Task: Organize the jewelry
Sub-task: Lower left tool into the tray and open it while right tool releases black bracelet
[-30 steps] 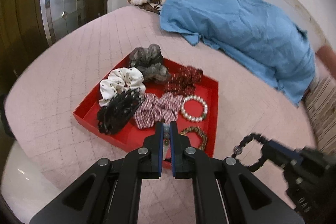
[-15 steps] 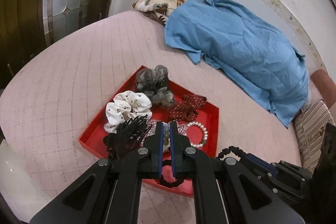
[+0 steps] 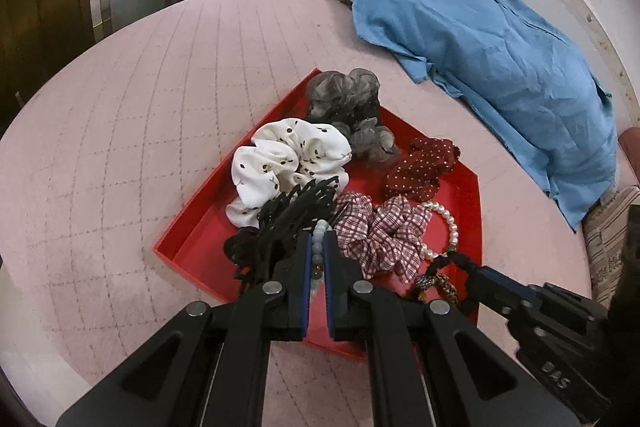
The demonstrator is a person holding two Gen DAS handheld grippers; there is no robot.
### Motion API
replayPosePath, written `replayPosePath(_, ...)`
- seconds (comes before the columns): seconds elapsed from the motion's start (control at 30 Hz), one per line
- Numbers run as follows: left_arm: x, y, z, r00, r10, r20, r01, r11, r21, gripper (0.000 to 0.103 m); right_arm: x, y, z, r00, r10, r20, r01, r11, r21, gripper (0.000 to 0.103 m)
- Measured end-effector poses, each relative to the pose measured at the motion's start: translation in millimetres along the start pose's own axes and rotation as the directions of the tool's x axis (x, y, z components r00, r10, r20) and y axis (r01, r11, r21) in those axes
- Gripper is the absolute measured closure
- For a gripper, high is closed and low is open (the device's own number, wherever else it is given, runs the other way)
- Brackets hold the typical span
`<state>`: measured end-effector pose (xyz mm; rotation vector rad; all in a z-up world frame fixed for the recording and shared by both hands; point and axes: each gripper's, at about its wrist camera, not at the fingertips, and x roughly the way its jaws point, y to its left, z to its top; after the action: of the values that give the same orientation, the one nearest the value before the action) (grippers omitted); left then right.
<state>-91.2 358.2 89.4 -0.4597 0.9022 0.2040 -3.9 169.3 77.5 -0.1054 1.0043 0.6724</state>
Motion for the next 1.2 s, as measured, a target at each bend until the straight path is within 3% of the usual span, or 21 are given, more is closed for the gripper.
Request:
replayPosePath(0.4,17.7,-19.3,-8.3,0.997,0.076,-0.004,-0.075,0.992,0.101,0.098,28.5,-7.2,0.9,0.999,-0.025,-0.044,0.026,1.000,0.017,0.095)
replayPosePath(0.8,21.1,-26.7,-11.7,0.994,0.105,0.003,-0.104,0.986,0.133,0.098,45.8,-16.1,0.4,0.997,-0.021,-0.070,0.023,0.999,0.037,0.093)
replayPosePath(1.2,12.5,-33.7,-13.4,0.994,0.106,0.017,-0.107,0.984,0.140,0.087,43.4,-17.7,-0.5,0.998,-0.011,-0.065,0.014,0.999,0.041,0.093)
